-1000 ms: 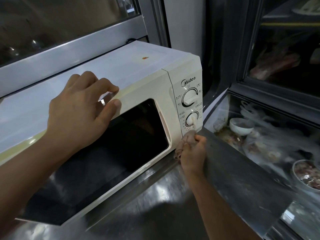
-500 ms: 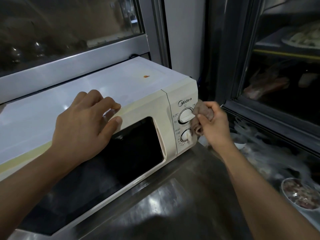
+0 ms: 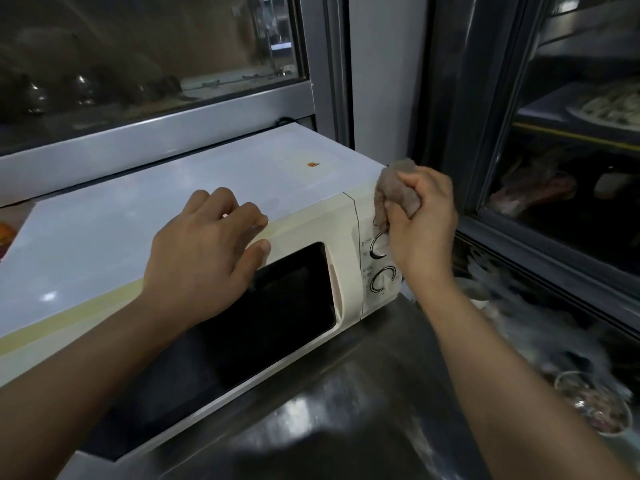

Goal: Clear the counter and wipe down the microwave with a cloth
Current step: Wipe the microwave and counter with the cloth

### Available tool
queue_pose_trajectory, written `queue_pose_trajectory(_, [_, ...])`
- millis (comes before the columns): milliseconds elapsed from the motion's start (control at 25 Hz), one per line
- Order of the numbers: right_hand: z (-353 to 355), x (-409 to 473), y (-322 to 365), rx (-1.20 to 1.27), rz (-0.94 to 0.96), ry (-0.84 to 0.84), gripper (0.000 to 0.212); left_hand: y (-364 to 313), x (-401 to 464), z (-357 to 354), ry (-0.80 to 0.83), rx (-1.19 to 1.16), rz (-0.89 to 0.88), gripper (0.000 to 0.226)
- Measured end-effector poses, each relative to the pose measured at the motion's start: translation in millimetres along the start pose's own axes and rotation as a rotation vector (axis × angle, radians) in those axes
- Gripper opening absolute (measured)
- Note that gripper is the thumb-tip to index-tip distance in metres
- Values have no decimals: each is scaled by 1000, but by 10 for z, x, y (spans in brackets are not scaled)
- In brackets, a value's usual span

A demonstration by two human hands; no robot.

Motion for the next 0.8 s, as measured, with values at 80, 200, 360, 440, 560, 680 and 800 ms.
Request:
queue_pose_trajectory(80, [-131,-257,95,68,-15,4,27,8,-1,-4,-2,-3,-2,41])
queue_pose_trajectory(200, [-303,-548,241,62,49,56,31,19,13,-24,1,-23,5,36])
queue_pose_trajectory(360, [-410,-724,390,17,91,82,30,34,1,-23,-7,-23,-6,29])
queue_pose_trajectory(440, [-432,-811,318,-53,139,61,31,53,-1,-34,-18,-28,-11,27])
queue_pose_trajectory(560, [-413,-1038,13,-115,85,26,33,41,10,-55,-26,-37,-35,29])
queue_pose_trajectory(680, [-387,-1238,-233,-93,38,31,36,48,20,-49,-52,-49,-35,32])
queue_pose_trajectory(800, [-326,-1282,-289,-105,-72,62,36,41,5,-46,-55,-55,-34,27])
Point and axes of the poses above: each hand's wrist, its own x-axis towards the middle knuckle, its own z-axis out of the back of the hand, y = z × x, the point moved 4 cm from there along x, towards the middle knuckle, and after that the axes turned 2 degrees about -z, right-handed, at the moved point
